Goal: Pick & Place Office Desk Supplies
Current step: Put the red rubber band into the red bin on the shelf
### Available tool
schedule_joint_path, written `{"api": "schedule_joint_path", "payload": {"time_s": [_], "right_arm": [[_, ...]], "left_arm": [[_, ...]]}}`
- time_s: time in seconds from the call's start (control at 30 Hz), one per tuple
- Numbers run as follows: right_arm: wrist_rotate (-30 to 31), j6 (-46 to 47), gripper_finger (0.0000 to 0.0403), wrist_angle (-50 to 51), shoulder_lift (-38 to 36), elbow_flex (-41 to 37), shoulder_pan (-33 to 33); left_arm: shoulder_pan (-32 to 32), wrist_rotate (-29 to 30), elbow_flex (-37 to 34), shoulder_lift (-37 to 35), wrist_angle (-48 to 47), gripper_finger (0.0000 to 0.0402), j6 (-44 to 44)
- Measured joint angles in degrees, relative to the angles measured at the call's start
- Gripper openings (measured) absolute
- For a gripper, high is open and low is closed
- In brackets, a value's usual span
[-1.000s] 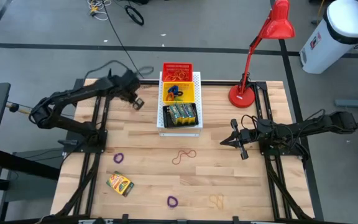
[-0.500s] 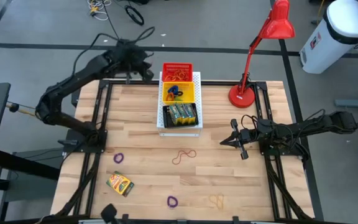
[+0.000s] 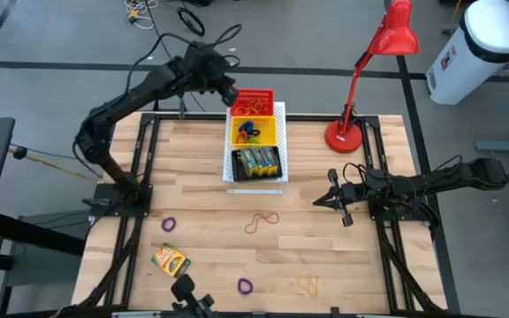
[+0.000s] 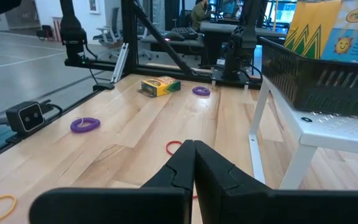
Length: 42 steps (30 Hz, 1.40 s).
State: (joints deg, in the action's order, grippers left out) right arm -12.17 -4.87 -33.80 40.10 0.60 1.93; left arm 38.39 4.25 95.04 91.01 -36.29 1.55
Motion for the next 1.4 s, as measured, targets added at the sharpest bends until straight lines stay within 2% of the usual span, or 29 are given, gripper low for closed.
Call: {"api": "schedule_joint_path", "payload": {"time_s": [0.2,1.4], "right_arm": [[-0.02,0.04,0.0013,0.02,0.0,0.0,0.0],[0.0,0.0,0.0013,0.02,0.01,0.0,-0.01]], "left_arm": [[-0.6,1.86,2.97,1.26,0.38,0.0005,0.0],[-2.07,-4.78,3.09,1.57,8.12,0.0005,-2.13]]}}
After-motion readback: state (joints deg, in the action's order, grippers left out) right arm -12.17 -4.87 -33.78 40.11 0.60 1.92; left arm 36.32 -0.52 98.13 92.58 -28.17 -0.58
